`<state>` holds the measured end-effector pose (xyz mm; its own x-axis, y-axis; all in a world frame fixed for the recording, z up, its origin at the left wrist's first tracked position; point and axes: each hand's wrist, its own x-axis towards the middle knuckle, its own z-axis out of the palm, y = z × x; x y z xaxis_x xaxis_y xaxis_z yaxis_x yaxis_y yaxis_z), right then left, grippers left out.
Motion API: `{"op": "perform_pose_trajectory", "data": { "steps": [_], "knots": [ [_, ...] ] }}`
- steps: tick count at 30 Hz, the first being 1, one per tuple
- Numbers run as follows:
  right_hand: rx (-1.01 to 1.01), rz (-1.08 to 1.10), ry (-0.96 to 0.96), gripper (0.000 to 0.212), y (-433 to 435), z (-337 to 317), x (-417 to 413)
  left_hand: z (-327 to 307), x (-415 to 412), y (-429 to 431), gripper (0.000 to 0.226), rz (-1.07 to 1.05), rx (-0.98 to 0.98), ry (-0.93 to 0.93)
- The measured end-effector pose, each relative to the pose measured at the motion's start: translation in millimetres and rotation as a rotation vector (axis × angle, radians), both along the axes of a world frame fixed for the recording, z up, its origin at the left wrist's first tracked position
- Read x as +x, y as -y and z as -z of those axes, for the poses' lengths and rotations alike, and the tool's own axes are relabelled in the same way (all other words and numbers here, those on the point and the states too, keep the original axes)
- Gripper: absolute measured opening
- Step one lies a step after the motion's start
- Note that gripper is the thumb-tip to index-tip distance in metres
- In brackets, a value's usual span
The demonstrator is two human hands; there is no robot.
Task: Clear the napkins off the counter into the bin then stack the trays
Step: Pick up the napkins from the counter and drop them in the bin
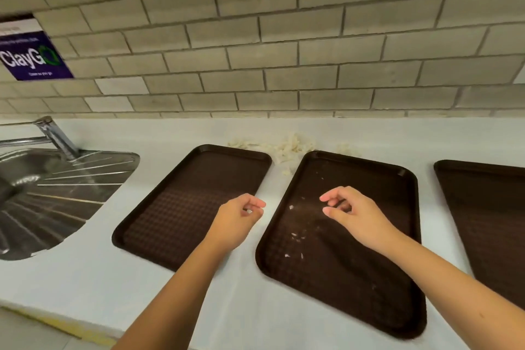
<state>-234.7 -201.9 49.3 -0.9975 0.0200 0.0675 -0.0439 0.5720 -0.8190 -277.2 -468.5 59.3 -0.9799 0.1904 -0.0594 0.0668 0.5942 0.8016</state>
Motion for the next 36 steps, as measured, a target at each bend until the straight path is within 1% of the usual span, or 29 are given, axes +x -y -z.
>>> {"op": "perform_pose_trajectory", "data": {
  "steps": [6,10,16,20,22,24,26,29,31,33,36],
  "knots": [
    [0.064,-0.064,0.063,0.021,17.8,9.6,-56.1,5.2,-47.3,16.5,0.011,0.013,-0.024,0.011],
    [0.101,-0.034,0.057,0.027,28.8,16.5,-104.4,7.1,-90.2,22.2,0.013,0.05,-0.059,0.01],
    [0.318,-0.033,0.148,0.036,47.0,42.8,-183.5,24.9,-142.7,20.3,0.013,0.117,-0.089,-0.005],
    [0.569,-0.021,0.163,0.035,54.0,66.3,-220.1,44.7,-178.5,13.6,0.016,0.15,-0.15,-0.018],
    [0.649,0.013,0.109,0.03,54.3,73.7,-227.5,50.5,-196.3,8.9,0.024,0.158,-0.216,-0.088],
    [0.659,0.033,0.066,0.027,52.7,79.3,-231.8,53.1,-215.0,1.7,0.034,0.165,-0.299,-0.17],
    [0.662,0.038,0.054,0.026,50.5,82.8,-232.8,53.0,-234.6,-7.0,0.041,0.148,-0.388,-0.196],
    [0.665,0.041,0.029,0.023,48.3,84.5,-231.4,55.0,-263.2,-24.2,0.043,0.157,-0.537,-0.184],
    [0.627,0.065,-0.002,0.02,47.9,83.9,-229.1,57.1,-278.0,-38.3,0.043,0.178,-0.645,-0.2],
    [0.586,0.071,-0.026,0.018,48.0,83.6,-227.9,59.7,-289.9,-52.1,0.05,0.167,-0.747,-0.208],
    [0.539,0.072,-0.051,0.017,49.1,82.6,-226.2,64.7,-303.3,-68.5,0.068,0.102,-0.884,-0.075]
  ]
}}
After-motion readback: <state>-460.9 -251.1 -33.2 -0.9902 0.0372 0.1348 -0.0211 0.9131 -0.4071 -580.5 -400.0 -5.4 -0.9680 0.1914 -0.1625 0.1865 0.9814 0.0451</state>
